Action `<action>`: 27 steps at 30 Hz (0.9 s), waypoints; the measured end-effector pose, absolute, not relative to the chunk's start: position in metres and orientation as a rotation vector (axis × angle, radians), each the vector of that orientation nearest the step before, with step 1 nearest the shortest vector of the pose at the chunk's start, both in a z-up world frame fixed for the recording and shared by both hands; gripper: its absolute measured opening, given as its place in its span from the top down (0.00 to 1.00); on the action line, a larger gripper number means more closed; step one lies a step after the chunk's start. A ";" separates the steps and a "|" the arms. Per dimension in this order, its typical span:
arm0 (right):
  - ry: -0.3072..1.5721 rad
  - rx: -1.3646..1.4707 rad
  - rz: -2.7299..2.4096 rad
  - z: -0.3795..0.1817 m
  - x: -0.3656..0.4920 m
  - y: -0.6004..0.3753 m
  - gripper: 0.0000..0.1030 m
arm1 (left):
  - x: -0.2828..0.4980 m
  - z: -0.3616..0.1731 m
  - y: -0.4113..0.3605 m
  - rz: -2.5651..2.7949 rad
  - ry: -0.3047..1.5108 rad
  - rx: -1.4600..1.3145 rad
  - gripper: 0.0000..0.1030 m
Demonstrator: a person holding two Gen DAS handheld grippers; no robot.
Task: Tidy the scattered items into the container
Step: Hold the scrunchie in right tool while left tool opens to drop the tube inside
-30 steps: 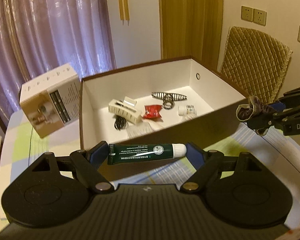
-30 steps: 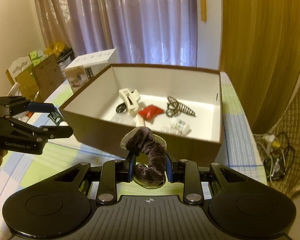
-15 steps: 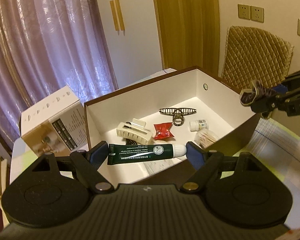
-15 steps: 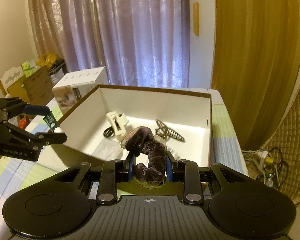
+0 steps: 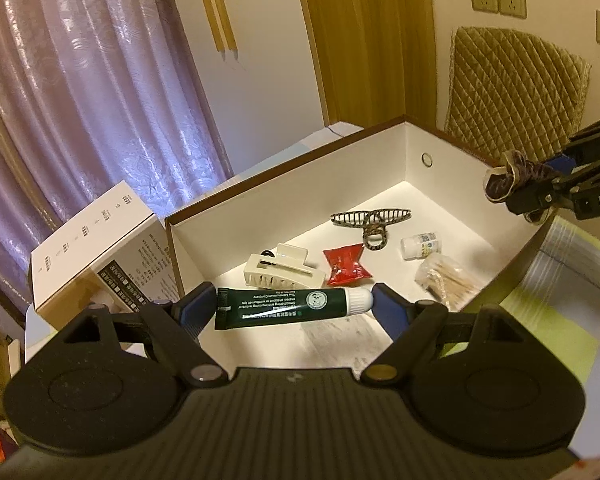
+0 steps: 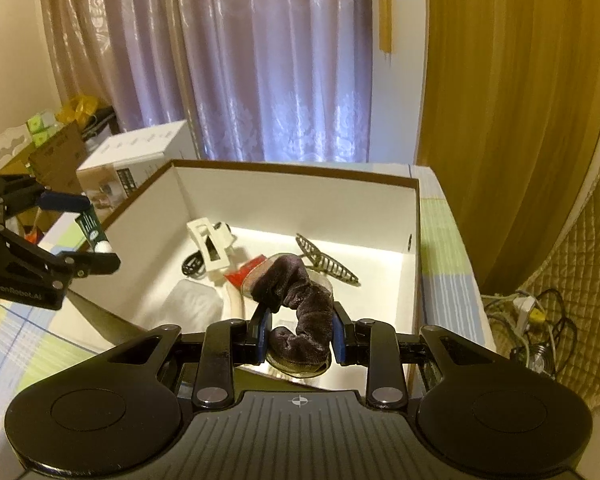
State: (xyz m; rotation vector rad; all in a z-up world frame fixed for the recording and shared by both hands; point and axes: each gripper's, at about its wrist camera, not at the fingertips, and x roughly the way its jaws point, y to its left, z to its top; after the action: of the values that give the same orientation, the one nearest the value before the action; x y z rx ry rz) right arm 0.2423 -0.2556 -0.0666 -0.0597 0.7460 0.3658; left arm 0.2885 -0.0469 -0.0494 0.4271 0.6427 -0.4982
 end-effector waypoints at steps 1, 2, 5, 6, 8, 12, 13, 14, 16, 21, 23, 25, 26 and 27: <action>0.753 -0.063 0.363 -0.069 0.246 -0.256 0.73 | 0.293 -0.051 -0.047 -0.501 0.649 0.437 0.21; 0.761 -0.065 0.359 -0.071 0.249 -0.256 0.73 | 0.299 -0.052 -0.047 -0.502 0.655 0.448 0.21; 0.786 -0.064 0.355 -0.078 0.259 -0.257 0.73 | 0.315 -0.057 -0.046 -0.507 0.671 0.498 0.21; 0.793 -0.064 0.356 -0.080 0.263 -0.257 0.73 | 0.321 -0.059 -0.046 -0.510 0.678 0.517 0.21; 0.810 -0.073 0.355 -0.085 0.268 -0.256 0.73 | 0.331 -0.064 -0.047 -0.526 0.696 0.561 0.21; 0.838 -0.083 0.353 -0.095 0.276 -0.253 0.73 | 0.347 -0.074 -0.050 -0.571 0.728 0.664 0.21; 0.845 -0.084 0.352 -0.097 0.277 -0.253 0.73 | 0.350 -0.076 -0.050 -0.583 0.738 0.685 0.21; 0.851 -0.087 0.352 -0.098 0.279 -0.253 0.73 | 0.353 -0.079 -0.051 -0.597 0.752 0.709 0.21; 0.863 -0.094 0.352 -0.102 0.281 -0.253 0.73 | 0.358 -0.087 -0.054 -0.631 0.779 0.765 0.21; 0.882 -0.096 0.345 -0.108 0.288 -0.255 0.73 | 0.364 -0.102 -0.061 -0.724 0.820 0.902 0.21; 0.887 -0.091 0.343 -0.109 0.289 -0.257 0.73 | 0.367 -0.104 -0.063 -0.750 0.837 0.927 0.21; 0.893 -0.090 0.342 -0.110 0.291 -0.258 0.73 | 0.370 -0.107 -0.065 -0.767 0.843 0.955 0.21; 0.894 -0.090 0.341 -0.110 0.291 -0.259 0.73 | 0.371 -0.109 -0.066 -0.777 0.846 0.970 0.21; 0.896 -0.091 0.340 -0.111 0.292 -0.260 0.73 | 0.371 -0.110 -0.067 -0.785 0.849 0.983 0.21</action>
State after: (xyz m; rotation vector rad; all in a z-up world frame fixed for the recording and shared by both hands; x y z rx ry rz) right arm 0.2916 -0.2599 -0.1109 -0.0906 0.8960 0.3402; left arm 0.3714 -0.0666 -0.1105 0.9826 0.8485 -0.7845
